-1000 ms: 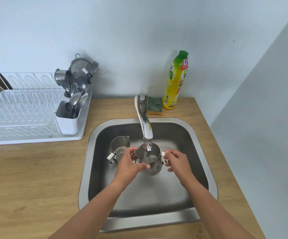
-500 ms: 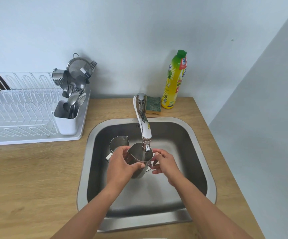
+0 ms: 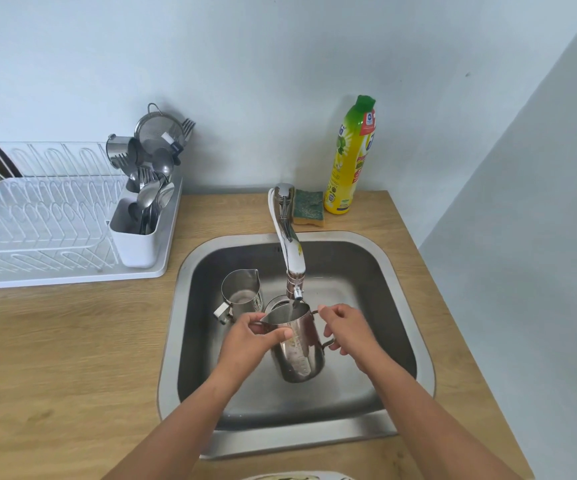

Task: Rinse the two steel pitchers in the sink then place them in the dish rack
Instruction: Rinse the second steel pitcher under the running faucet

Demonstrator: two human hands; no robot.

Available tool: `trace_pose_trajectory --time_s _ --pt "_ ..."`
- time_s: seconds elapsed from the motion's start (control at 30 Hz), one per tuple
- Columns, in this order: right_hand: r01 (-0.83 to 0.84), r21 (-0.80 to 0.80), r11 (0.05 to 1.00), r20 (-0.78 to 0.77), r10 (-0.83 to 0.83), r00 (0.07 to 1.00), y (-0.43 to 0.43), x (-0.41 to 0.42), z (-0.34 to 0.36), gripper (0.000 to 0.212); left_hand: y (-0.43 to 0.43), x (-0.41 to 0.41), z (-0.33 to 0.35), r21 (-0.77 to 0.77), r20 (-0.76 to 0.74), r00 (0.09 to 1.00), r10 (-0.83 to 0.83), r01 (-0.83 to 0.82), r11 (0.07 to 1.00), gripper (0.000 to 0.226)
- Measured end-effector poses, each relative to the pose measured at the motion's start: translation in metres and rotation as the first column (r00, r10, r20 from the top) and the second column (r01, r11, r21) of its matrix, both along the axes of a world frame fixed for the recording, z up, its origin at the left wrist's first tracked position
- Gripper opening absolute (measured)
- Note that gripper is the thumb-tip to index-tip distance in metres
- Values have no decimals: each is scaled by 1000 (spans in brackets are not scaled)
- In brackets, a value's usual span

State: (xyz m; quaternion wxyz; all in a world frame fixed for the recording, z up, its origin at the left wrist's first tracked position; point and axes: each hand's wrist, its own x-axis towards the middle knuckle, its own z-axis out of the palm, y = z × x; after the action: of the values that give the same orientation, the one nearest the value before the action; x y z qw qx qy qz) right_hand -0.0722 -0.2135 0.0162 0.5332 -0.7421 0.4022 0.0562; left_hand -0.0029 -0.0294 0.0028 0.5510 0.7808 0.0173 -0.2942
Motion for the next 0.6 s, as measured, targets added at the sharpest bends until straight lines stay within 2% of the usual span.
trace_pose_trajectory --time_s 0.13,0.27,0.33,0.47,0.6 --pt "47 -72 996 42 -44 998 -10 -6 8 30 -12 -3 -2 -42 2 1000 -31 31 999 62" --pt "123 14 992 165 -123 979 -7 -4 11 15 -19 -4 8 -76 134 991 -24 35 997 62" --pt "114 64 991 193 -125 973 -1 -1 10 14 -15 -1 10 -61 199 980 -24 37 997 66" --pt "74 145 987 148 -95 984 5 2 5 16 -2 4 3 0 181 983 1 -1 1000 69" --pt "130 110 985 113 -143 983 1 1 2 15 -8 -4 1 33 155 988 -26 21 999 63"
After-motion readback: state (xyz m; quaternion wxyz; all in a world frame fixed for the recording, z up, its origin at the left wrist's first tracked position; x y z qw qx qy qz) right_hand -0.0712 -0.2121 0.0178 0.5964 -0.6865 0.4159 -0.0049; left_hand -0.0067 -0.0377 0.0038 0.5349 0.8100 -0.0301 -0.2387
